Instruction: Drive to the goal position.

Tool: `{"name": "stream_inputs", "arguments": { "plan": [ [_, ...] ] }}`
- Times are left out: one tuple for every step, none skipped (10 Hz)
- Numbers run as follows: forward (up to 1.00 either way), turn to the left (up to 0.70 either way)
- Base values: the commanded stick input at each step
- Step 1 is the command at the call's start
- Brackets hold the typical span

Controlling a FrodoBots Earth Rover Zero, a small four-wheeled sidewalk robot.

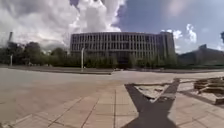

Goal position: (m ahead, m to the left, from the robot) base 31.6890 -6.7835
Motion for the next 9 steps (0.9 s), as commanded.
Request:
{"name": "stream_inputs", "arguments": {
  "plan": [
    [1.0, -0.07],
    [1.0, -0.2],
    [1.0, -0.31],
    [1.0, -0.37],
    [1.0, -0.4],
    [1.0, -0.4],
    [1.0, -0.35],
    [1.0, -0.22],
    [1.0, -0.11]
  ]
}}
